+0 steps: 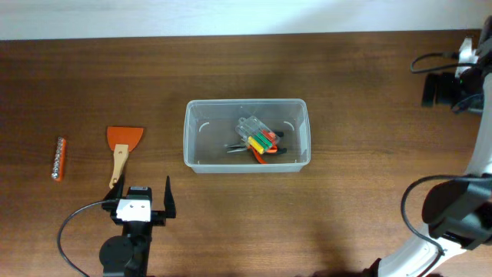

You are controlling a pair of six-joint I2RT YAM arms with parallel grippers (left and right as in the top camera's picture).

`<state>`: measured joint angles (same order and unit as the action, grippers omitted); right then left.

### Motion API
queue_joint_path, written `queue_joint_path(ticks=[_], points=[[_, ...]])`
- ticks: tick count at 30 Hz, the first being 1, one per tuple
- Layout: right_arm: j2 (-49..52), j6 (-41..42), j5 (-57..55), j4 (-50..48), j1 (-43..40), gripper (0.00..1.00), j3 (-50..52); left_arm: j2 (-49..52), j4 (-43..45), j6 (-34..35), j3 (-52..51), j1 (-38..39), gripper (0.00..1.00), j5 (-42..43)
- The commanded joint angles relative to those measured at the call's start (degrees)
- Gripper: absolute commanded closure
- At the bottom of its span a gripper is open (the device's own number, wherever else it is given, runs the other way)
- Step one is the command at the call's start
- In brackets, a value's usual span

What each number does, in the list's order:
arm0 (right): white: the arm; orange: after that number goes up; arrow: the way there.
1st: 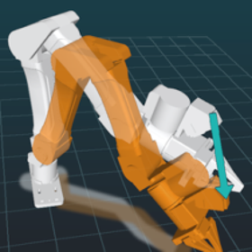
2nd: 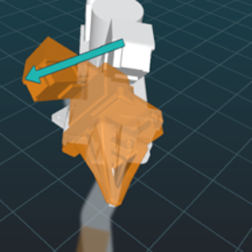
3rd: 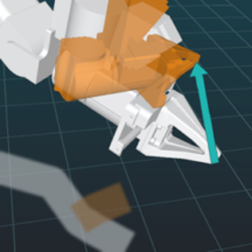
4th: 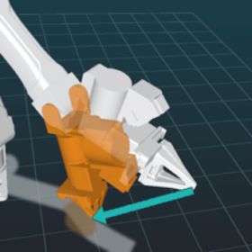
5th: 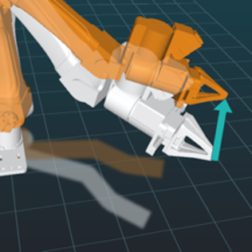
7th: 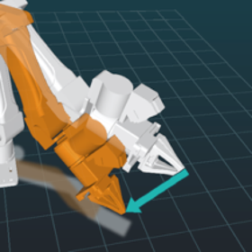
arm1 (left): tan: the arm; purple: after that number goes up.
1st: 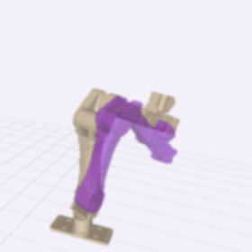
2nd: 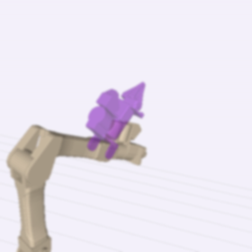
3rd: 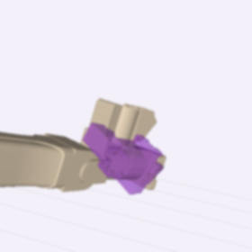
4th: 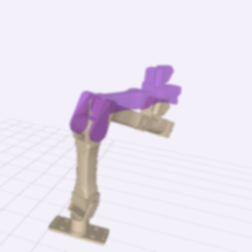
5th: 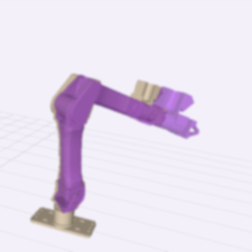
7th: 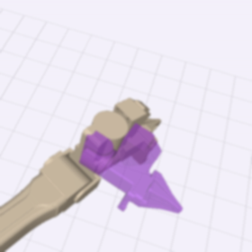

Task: Pack container
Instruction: 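Release the screwdriver pack and withdraw the right gripper to the right, then move the left gripper left over the orange scraper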

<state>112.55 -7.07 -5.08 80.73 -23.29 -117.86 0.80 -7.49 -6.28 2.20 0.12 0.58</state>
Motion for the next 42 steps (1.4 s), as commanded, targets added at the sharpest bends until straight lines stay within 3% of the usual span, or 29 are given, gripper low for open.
queue_joint_path(ticks=[1, 7, 42], points=[[0.33, 0.81, 0.31, -3.34, -1.40, 0.01, 5.99, -0.28, 0.07, -0.70, -0.35, -0.28, 0.01, -0.39], [0.33, 1.64, 0.35, -5.35, -2.19, 0.01, 10.25, -0.28, 0.07, -0.70, -0.35, -0.28, 0.01, -0.39], [0.33, 1.60, 0.31, -6.21, -2.19, 0.01, 10.29, -0.15, 1.60, -1.55, 1.07, -0.42, 0.01, -3.26]])
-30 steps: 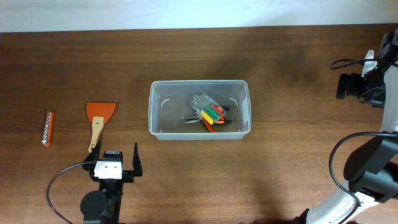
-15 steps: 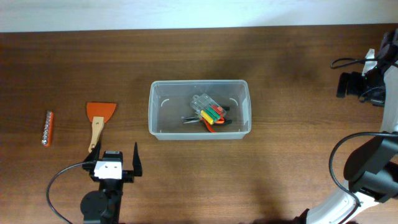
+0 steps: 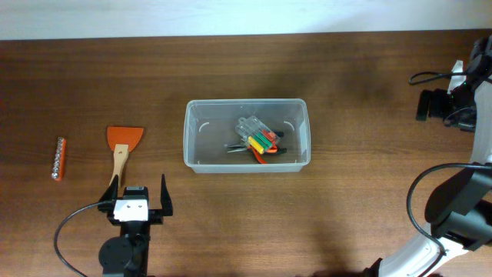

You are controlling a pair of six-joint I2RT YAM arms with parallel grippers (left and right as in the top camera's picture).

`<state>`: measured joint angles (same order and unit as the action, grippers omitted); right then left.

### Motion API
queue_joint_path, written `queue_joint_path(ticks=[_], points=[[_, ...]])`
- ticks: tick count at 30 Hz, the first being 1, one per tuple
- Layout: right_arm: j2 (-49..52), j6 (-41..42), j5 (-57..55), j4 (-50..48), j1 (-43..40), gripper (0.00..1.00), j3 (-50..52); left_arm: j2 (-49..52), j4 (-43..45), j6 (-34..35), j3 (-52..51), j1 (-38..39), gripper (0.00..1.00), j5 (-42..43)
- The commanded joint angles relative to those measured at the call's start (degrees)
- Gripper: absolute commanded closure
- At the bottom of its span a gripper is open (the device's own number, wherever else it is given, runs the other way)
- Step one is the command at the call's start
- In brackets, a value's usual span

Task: Pack container
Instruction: 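Move the left gripper left over the orange scraper, then lower the left gripper onto the scraper's wooden handle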

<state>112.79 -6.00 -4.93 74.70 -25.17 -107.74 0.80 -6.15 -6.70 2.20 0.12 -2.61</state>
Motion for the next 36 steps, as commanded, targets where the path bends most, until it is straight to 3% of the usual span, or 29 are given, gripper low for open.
queue_joint_path(ticks=[1, 3, 7, 12, 17, 23, 36], points=[[0.11, 0.52, 0.15, -0.17, -0.31, 0.01, 0.17, -0.04, -0.37, -1.14, 2.21, -0.55, 0.01, -0.26], [0.11, 0.52, 0.15, -0.17, -0.31, 0.01, 0.17, 0.46, -3.15, -1.14, 5.38, -1.42, 0.01, -1.51], [0.11, 0.55, 0.15, -0.17, -0.31, 0.01, 0.17, 4.44, -16.79, -4.79, 15.61, -5.03, 0.01, -5.20], [0.09, 0.52, 0.15, -0.17, -0.31, 0.01, 0.17, 18.25, -34.12, -6.49, 32.89, -12.48, 0.01, -8.41], [0.11, 0.52, 0.15, -0.17, -0.31, 0.01, 0.17, 36.87, -44.76, -6.51, 52.22, -20.96, 0.01, -7.39], [0.09, 0.52, 0.15, -0.20, -0.31, 0.01, 0.17, 59.19, -54.93, -12.66, 73.99, -28.13, 0.01, 10.73], [0.11, 0.52, 0.15, -0.20, -0.31, 0.01, 0.17, 81.20, -57.35, -15.30, 77.50, -27.91, 0.01, 10.27]])
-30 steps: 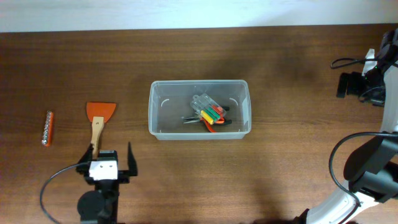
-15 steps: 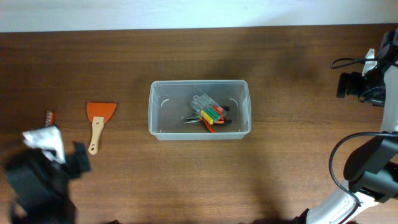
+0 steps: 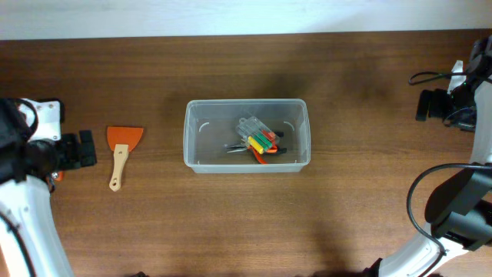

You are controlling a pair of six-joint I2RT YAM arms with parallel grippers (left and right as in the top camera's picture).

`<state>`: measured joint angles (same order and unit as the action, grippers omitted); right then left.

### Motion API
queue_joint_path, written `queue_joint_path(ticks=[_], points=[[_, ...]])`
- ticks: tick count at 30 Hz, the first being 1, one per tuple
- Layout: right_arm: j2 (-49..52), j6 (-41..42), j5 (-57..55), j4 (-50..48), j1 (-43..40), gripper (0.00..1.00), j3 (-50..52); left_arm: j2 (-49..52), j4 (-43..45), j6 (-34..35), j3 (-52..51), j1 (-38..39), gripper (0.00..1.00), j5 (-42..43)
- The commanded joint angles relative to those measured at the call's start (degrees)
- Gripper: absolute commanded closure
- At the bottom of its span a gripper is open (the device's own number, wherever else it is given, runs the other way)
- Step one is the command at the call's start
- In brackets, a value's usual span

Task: Pack container
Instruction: 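Lower the left gripper onto the scraper's wooden handle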

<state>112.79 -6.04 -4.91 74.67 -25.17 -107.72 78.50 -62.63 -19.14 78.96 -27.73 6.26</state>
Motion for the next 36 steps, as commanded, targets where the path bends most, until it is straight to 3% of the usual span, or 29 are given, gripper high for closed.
queue_joint_path(ticks=[1, 10, 15, 23, 36], points=[[0.09, 0.57, 0.13, -0.17, -0.31, 0.01, 0.15, 5.11, -1.20, -3.06, 0.74, -0.02, 0.01, 1.22], [0.09, 0.57, 0.13, -0.17, -0.31, 0.01, 0.15, 17.75, 0.35, -3.08, 0.74, 1.46, 0.01, -3.93], [0.09, 0.57, 0.13, -0.17, -0.31, 0.01, 0.15, 19.74, 6.91, -3.04, 0.74, 4.57, 0.01, -6.84], [0.09, 0.57, 0.13, -0.17, -0.31, 0.01, 0.15, 21.00, 8.33, -3.06, 0.74, 9.29, 0.01, -13.73], [0.11, 0.57, 0.13, -0.17, -0.31, 0.02, 0.15, 22.82, 6.34, -3.52, 0.63, 9.46, 0.01, -10.78]])
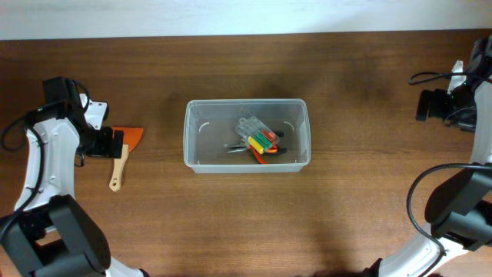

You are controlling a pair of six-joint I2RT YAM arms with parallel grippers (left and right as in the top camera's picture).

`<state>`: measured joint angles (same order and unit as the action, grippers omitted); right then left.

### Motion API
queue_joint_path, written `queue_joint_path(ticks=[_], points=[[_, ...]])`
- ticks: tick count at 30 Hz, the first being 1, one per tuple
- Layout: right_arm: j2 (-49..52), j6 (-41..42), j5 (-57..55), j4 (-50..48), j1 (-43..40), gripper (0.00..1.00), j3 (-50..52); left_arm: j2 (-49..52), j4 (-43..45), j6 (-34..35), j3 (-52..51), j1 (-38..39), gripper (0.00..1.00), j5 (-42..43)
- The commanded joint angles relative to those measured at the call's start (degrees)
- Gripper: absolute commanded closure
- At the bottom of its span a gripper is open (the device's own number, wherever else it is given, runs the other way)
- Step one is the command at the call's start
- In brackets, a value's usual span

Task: Pack container
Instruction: 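Lower the left gripper onto the scraper's wooden handle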

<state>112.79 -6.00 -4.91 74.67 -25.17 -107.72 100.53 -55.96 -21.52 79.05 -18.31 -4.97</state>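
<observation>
A clear plastic container (pixel 192 135) stands mid-table and holds a small clear case, pliers and several coloured markers (pixel 257 142). Left of it lies an orange scraper (pixel 134 136) with a wooden handle (pixel 117 173). My left gripper (pixel 118 144) is down at the scraper's neck, pointing right, and its fingers look spread on either side of it. My right gripper (pixel 425 105) hangs near the table's right edge, far from the container; its jaws do not show clearly. The small orange and silver bar is hidden under my left arm.
The left arm's links (pixel 50 154) run along the table's left side. Cables and the right arm's base (pixel 457 208) fill the right edge. A pale wall strip (pixel 231 15) borders the far side of the table.
My left gripper was left of the scraper, apart from it; now it is further right, over the scraper's neck. The scraper, the container and the right arm have not moved.
At first my left gripper hung open near the front edge below the scraper, and the right arm sat at the far right corner. The right arm then dropped slightly and stayed. The left arm went to the table's left side, then reached the scraper.
</observation>
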Motion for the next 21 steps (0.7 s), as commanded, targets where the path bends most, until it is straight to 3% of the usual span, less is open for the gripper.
queue_joint_path(ticks=[1, 7, 14, 21], points=[[0.11, 0.52, 0.13, -0.17, -0.31, 0.01, 0.15, 1.01, -0.52, -2.10, 0.48, 0.04, 0.01, 1.84], [0.09, 0.52, 0.13, -0.17, -0.31, 0.01, 0.15, 4.63, -0.83, -4.02, 0.48, 0.04, 0.01, 6.49], [0.11, 0.52, 0.13, -0.17, -0.31, 0.01, 0.15, 8.90, -1.42, 0.94, 0.48, 0.04, 0.01, -0.74], [0.11, 0.52, 0.13, -0.17, -0.31, 0.01, 0.15, 9.20, -1.53, 2.69, 0.48, 0.04, 0.01, -0.83]])
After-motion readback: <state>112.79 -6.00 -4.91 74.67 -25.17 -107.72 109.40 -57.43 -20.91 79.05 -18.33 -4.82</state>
